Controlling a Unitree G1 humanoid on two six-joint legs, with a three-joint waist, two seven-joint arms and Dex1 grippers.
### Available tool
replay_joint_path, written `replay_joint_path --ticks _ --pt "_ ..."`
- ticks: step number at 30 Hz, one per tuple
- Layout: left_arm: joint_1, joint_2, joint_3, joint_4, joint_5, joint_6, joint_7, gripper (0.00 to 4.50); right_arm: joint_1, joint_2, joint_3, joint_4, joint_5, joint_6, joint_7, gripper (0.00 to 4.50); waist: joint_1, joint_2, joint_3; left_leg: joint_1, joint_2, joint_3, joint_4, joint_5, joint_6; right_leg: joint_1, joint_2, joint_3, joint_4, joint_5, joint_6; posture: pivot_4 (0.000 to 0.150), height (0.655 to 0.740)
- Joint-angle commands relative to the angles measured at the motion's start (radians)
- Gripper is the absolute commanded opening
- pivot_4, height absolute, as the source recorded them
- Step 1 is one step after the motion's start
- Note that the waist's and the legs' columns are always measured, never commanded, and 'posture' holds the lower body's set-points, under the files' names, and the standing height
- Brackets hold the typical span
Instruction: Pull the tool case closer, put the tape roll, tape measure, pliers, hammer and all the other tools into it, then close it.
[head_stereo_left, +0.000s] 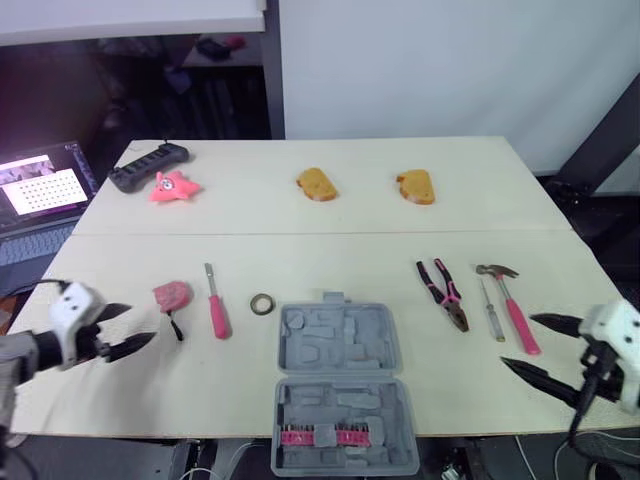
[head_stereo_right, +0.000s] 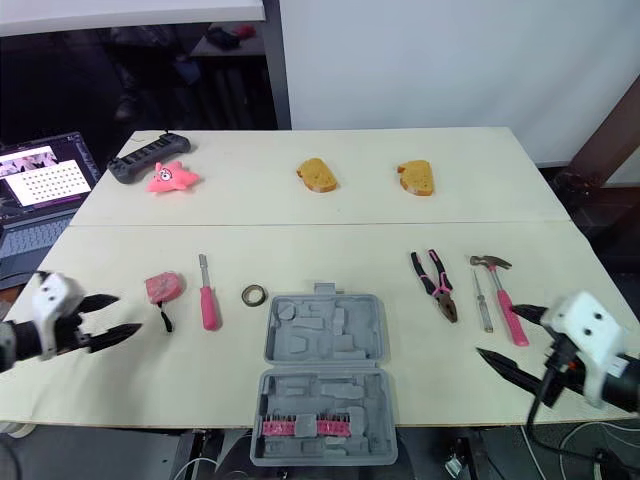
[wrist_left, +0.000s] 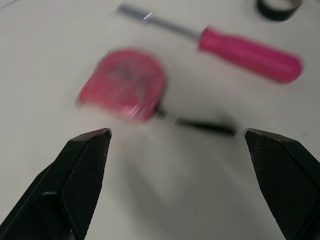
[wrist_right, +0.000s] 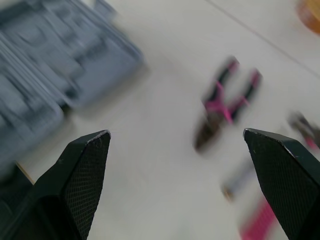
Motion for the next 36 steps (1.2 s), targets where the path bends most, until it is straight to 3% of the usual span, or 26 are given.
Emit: replay_joint_path --ticks 1,7,12,19,36 --pt "-0.119 -0.023 -0.121 -0.1 0.044 -0.004 -0.042 4.47 -0.157 -0.041 0.202 -0.099 0.051 0.082 -0.053 4.5 0.0 -0.001 0.0 0.0 0.0 0.0 0.0 0.0 0.0 0.0 0.0 0.0 0.0 0.0 0.0 0.15 0.74" --pt "-0.383 -0.072 -0.38 -0.013 0.15 -0.054 -0.253 4.47 -0.499 -0.051 0.614 -0.049 -0.051 0.144 -0.102 4.5 -0.006 -0.001 0.0 -0.001 -0.003 0.0 0.0 0.0 0.0 -0.001 0.002 -0.001 0.001 0.0 0.0 0.15 0.74" --pt "-0.535 -0.119 -0.497 0.17 0.24 -0.139 -0.348 4.47 -0.63 -0.044 0.751 0.002 -0.102 0.148 -0.098 4.5 -0.008 -0.001 0.0 -0.003 -0.004 0.002 0.0 0.0 0.0 -0.003 0.002 -0.001 0.001 0.0 0.0 0.15 0.74" --pt "-0.634 -0.186 -0.551 0.368 0.322 -0.266 -0.356 4.47 -0.694 -0.024 0.802 0.033 -0.139 0.16 -0.119 4.5 -0.02 -0.001 0.001 -0.004 -0.004 0.002 0.002 0.0 0.001 -0.003 0.002 -0.001 0.002 0.0 0.0 0.15 0.74" --pt "-0.694 -0.246 -0.568 0.548 0.415 -0.367 -0.34 4.47 -0.689 -0.002 0.793 0.01 -0.143 0.211 -0.188 4.5 -0.025 -0.002 0.001 -0.004 -0.004 0.001 0.01 -0.001 0.004 -0.004 0.003 -0.001 0.01 -0.001 0.001 0.15 0.74"
